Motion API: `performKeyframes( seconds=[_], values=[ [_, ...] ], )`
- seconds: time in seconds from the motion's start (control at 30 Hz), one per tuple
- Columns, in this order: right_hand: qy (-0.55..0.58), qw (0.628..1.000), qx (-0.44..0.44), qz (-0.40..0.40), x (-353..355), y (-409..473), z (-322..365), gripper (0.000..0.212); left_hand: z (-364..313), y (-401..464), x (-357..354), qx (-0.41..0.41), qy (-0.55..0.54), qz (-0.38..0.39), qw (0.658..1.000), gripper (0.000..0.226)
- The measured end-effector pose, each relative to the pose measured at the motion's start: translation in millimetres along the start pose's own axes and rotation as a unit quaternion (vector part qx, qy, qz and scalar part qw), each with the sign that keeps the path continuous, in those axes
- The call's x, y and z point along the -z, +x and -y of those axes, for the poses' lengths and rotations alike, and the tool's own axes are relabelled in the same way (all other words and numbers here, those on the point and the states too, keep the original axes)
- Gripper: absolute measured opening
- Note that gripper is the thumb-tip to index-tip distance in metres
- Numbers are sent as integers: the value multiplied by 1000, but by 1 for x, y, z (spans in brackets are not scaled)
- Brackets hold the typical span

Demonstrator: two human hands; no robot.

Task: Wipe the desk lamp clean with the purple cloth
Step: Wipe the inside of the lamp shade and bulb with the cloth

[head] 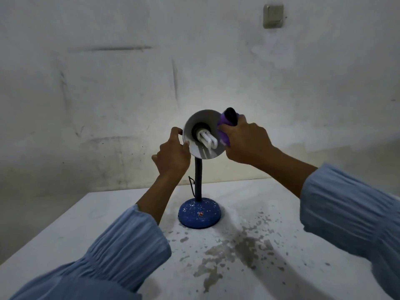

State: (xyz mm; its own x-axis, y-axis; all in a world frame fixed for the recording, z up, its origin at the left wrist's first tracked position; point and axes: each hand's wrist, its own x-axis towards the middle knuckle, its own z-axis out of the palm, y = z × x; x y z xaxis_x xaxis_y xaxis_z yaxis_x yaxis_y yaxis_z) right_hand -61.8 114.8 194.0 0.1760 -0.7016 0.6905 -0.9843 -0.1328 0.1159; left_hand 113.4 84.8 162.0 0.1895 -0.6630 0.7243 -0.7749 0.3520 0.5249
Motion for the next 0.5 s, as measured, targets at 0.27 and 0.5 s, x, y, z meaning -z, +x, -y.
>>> performKeyframes(
  seconds=[0.27,0.5],
  values=[
    [244,958,-29,149,-29,-8,11,43,-3,3,2,20,-33,38,999,26],
    [305,951,-30,36,-21,-19,-3,55,-2,1,4,25,-56,51,997,27]
  ],
)
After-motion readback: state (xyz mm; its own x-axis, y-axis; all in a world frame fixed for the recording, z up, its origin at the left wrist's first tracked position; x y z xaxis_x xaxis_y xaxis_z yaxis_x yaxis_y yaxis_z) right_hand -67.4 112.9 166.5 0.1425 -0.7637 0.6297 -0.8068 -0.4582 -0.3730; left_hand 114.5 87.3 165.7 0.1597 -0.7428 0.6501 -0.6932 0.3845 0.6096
